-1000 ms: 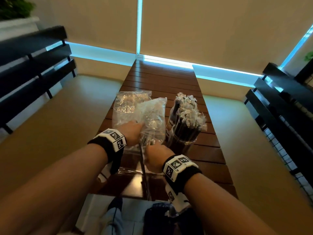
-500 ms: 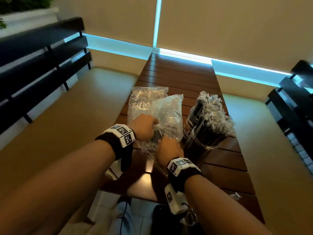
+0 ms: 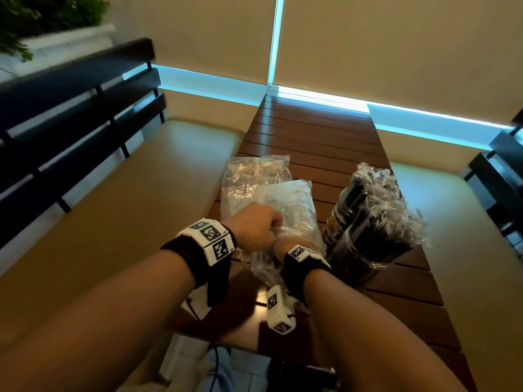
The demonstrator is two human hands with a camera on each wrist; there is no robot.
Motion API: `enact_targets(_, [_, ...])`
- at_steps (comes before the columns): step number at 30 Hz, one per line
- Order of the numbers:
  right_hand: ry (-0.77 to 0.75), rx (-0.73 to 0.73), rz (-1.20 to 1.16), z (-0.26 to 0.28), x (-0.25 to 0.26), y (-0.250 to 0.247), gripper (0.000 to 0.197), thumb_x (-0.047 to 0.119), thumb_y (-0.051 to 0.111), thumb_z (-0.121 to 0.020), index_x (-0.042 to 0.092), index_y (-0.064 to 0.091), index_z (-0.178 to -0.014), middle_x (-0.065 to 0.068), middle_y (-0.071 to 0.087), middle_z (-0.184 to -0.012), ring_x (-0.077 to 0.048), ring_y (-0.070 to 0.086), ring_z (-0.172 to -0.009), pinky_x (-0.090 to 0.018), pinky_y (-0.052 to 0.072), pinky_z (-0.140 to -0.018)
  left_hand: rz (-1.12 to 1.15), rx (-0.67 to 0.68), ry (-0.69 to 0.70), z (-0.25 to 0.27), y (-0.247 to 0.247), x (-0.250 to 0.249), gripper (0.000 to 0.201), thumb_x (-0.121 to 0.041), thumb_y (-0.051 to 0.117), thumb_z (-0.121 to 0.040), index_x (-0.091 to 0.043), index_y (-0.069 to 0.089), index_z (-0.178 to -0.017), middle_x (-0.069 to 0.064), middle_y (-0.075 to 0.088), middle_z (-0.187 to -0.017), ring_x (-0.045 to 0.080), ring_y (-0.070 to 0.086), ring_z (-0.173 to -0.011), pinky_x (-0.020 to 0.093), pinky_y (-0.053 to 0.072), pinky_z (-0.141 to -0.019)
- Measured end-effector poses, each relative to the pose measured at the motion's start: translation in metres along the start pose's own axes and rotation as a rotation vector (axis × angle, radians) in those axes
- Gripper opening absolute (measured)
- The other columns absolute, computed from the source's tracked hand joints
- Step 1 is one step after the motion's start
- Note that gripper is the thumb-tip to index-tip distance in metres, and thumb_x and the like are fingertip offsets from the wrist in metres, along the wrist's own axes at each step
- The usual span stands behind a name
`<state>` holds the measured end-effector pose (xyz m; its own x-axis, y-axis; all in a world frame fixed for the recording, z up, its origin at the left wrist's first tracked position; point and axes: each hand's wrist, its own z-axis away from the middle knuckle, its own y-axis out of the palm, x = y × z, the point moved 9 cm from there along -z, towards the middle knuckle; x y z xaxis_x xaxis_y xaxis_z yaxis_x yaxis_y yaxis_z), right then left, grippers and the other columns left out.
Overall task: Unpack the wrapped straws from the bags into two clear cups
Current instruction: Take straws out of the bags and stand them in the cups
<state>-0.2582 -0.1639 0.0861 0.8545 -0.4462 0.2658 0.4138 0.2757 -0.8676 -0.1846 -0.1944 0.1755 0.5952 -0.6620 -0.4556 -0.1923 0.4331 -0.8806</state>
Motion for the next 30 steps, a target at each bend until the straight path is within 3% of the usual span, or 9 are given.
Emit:
enact_targets(2, [0.006, -0.012, -0.025, -0.005, 0.003, 0.0, 0.044, 0.015, 0.043, -0.099, 0.02, 0.042, -0.143, -0.009, 0.047, -0.142, -0.03, 0.048, -0.128, -0.038, 0.042, -0.104, 0.012, -0.005, 0.011, 0.001, -0.002, 0.003, 0.015, -0.005, 0.055, -0.085, -0.013, 0.067, -0.09, 0.001, 0.066, -0.089, 0.019, 0.059, -0.085, 0.032, 0.051, -0.079])
enact_targets(7, [0.173, 0.014, -0.167, -0.013, -0.002, -0.004, 0.04, 0.025, 0.033, -0.106, 0.003, 0.041, -0.137, -0.009, 0.046, -0.126, -0.03, 0.045, -0.131, -0.026, 0.043, -0.091, 0.071, -0.01, 0.025, 0.0, -0.003, 0.006, 0.018, -0.004, 0.053, -0.087, -0.011, 0.069, -0.093, 0.002, 0.067, -0.093, 0.016, 0.06, -0.088, 0.028, 0.05, -0.08])
enact_targets(11, [0.215, -0.046, -0.107, -0.011, -0.006, -0.017, 0.039, 0.014, 0.032, -0.105, -0.007, 0.033, -0.138, -0.018, 0.041, -0.143, -0.027, 0.04, -0.135, -0.029, 0.029, -0.108, 0.077, -0.037, 0.013, -0.006, -0.005, 0.005, 0.013, -0.008, 0.056, -0.087, -0.012, 0.068, -0.088, 0.003, 0.066, -0.09, 0.017, 0.059, -0.084, 0.022, 0.045, -0.068])
enact_targets(14, [0.205, -0.05, -0.268, -0.004, -0.01, -0.024, 0.035, 0.016, 0.033, -0.105, 0.0, 0.046, -0.134, -0.016, 0.049, -0.137, -0.028, 0.047, -0.128, -0.031, 0.036, -0.103, 0.081, -0.093, -0.002, -0.012, -0.009, 0.003, 0.011, -0.009, 0.057, -0.086, -0.011, 0.068, -0.088, 0.005, 0.068, -0.09, 0.019, 0.059, -0.085, 0.026, 0.046, -0.07])
enact_targets(18, [0.138, -0.087, -0.257, 0.0, -0.012, -0.033, 0.031, 0.016, 0.04, -0.102, 0.004, 0.057, -0.124, -0.015, 0.056, -0.129, -0.028, 0.054, -0.12, -0.033, 0.043, -0.094, 0.053, -0.146, -0.016, -0.019, -0.008, -0.005, 0.01, -0.017, 0.061, -0.087, -0.011, 0.069, -0.088, 0.002, 0.067, -0.089, 0.018, 0.058, -0.083, 0.027, 0.043, -0.072])
enact_targets(20, [0.118, -0.135, -0.246, 0.007, -0.01, -0.039, 0.027, 0.015, 0.043, -0.1, 0.004, 0.06, -0.118, -0.013, 0.06, -0.122, -0.028, 0.057, -0.115, -0.031, 0.044, -0.085, 0.039, -0.163, -0.038, -0.022, -0.008, -0.006, 0.01, -0.023, 0.063, -0.088, -0.014, 0.067, -0.085, -0.001, 0.061, -0.083, 0.016, 0.054, -0.079, 0.026, 0.039, -0.07])
enact_targets(23, [0.11, -0.132, -0.299, 0.021, -0.012, -0.042, 0.027, 0.02, 0.049, -0.098, 0.002, 0.061, -0.114, -0.015, 0.063, -0.116, -0.031, 0.06, -0.108, -0.035, 0.046, -0.078, 0.026, -0.202, -0.098, -0.025, -0.011, -0.006, 0.012, -0.017, 0.061, -0.087, -0.014, 0.062, -0.076, -0.001, 0.054, -0.073, 0.019, 0.053, -0.076, 0.026, 0.038, -0.066])
enact_targets(27, [0.095, -0.044, -0.271, 0.05, -0.026, -0.05, 0.042, 0.036, 0.051, -0.096, 0.003, 0.058, -0.122, -0.015, 0.061, -0.118, -0.03, 0.059, -0.109, -0.026, 0.04, -0.073, -0.032, -0.306, -0.146, -0.031, -0.022, -0.009, 0.013, -0.018, 0.06, -0.087, -0.009, 0.065, -0.079, 0.013, 0.067, -0.088, 0.03, 0.063, -0.088, 0.029, 0.044, -0.068])
enact_targets(30, [0.021, -0.028, -0.129, 0.08, -0.04, -0.073, 0.046, 0.043, 0.052, -0.096, 0.006, 0.058, -0.123, -0.013, 0.062, -0.121, -0.03, 0.06, -0.107, -0.026, 0.042, -0.073, -0.075, -0.347, -0.183, -0.036, -0.029, -0.013, 0.015, -0.016, 0.057, -0.086, -0.005, 0.068, -0.087, 0.015, 0.069, -0.096, 0.034, 0.063, -0.092, 0.035, 0.048, -0.076])
